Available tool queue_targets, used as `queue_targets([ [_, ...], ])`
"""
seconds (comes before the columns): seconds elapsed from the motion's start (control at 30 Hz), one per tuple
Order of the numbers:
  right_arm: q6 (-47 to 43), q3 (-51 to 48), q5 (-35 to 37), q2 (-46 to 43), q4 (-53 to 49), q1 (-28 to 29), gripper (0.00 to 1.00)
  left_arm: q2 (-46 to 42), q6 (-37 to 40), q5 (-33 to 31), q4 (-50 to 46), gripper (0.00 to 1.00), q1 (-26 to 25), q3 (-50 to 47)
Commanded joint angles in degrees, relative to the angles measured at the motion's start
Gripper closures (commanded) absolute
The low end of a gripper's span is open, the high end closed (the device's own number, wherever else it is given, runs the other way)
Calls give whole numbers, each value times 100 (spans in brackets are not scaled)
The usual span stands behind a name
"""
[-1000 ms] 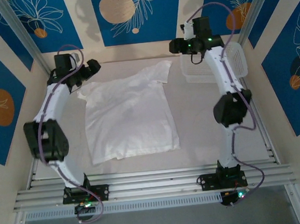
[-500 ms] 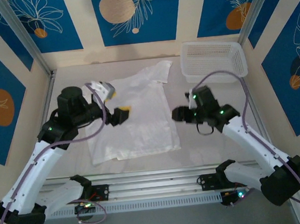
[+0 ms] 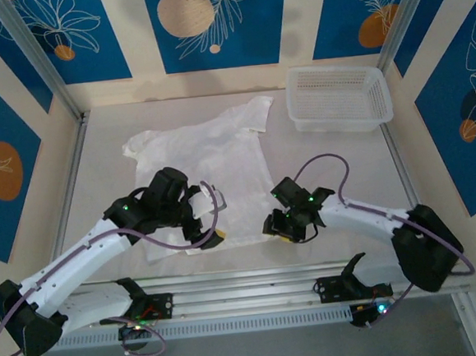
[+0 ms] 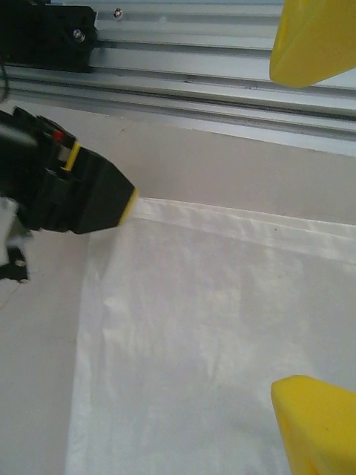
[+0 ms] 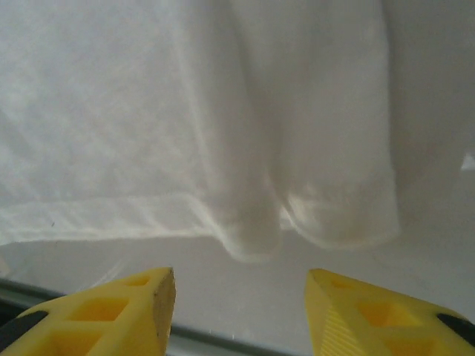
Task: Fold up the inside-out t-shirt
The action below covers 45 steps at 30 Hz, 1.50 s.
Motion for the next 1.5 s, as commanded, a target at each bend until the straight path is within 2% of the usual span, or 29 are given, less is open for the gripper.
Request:
queue_targets([
  [0.0, 86, 153, 22, 456, 508, 37, 51, 10, 166, 138, 311, 1, -64, -88],
  [0.07, 36, 299, 185, 666, 464, 24, 54, 50, 125, 167, 310, 1, -70, -91],
  [0.23, -17, 399, 250, 619, 333, 46, 68, 68, -44, 216, 481, 1, -77, -248],
  [0.33, -95, 408, 327, 511, 199, 46, 70, 107, -103, 209, 612, 1, -90, -365],
  [0.47, -176, 455, 186, 586, 184, 56, 65, 258, -148, 262, 734, 1, -130, -363],
  [0.5, -184, 447, 164, 622, 221, 64, 66, 281, -137, 259, 761, 1, -135, -361],
  [0.6, -163, 447, 130, 732, 317, 56, 77, 331, -135, 231, 866, 1, -137, -378],
  [0.67, -158, 507, 124, 744, 268, 64, 96, 351, -137, 214, 907, 1, -132, -427],
  [0.7, -152, 536, 124, 729, 214, 60, 100, 364, -132, 199, 917, 1, -141, -460],
  [0.87, -211, 699, -73, 368, -33, 73, 100, 615, -226, 21, 1129, 1, -230, -719],
  [1.07, -255, 948, -122, -130, -351, -12, 100, 1162, -609, -303, 2735, 1, -418, -1207],
  [1.37, -155, 1124, -301, -426, -413, -101, 100, 2280, -809, -983, 3994, 1, -687, -1106],
  [1.47, -96, 1159, -315, -481, -413, -135, 100, 2575, -785, -999, 4140, 1, -715, -1106],
])
